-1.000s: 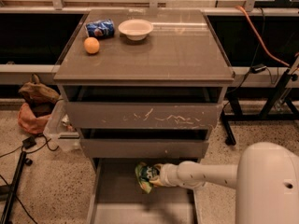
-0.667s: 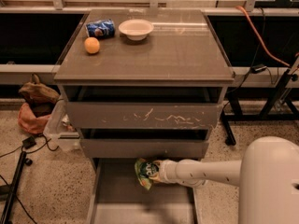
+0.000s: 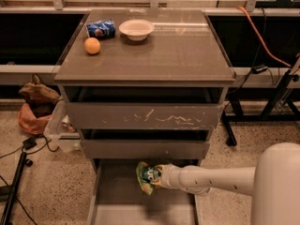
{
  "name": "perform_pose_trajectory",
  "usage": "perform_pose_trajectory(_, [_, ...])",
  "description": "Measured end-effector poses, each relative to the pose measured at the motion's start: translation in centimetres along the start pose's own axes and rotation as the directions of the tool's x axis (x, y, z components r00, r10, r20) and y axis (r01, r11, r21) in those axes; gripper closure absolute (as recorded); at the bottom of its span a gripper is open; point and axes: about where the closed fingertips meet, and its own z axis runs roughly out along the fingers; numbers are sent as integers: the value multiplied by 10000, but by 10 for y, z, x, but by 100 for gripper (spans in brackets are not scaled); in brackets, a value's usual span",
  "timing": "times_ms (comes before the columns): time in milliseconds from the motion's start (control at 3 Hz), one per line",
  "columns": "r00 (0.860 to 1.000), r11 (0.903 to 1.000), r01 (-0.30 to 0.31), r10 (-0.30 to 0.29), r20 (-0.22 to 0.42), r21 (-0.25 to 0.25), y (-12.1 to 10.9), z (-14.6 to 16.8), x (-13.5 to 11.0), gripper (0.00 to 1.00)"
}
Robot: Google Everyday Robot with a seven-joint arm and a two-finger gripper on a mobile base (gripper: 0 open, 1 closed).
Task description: Pick green rice chip bag from bottom drawer and place on counter
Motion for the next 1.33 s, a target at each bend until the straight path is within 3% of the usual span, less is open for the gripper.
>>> perform_pose_trajectory(333, [9976, 9951, 529, -564, 404, 837, -2, -58, -27, 100])
perform_pose_trajectory(667, [9904, 9757, 1172, -1287, 510, 1849, -15, -123, -72, 100])
perform_pose_trajectory(1000, [9815, 9577, 1722, -1866, 421, 2306, -30, -153, -97, 100])
perform_pose_trajectory(1333, [9813, 9606, 1734, -1872, 446, 2173, -30, -151, -99, 100])
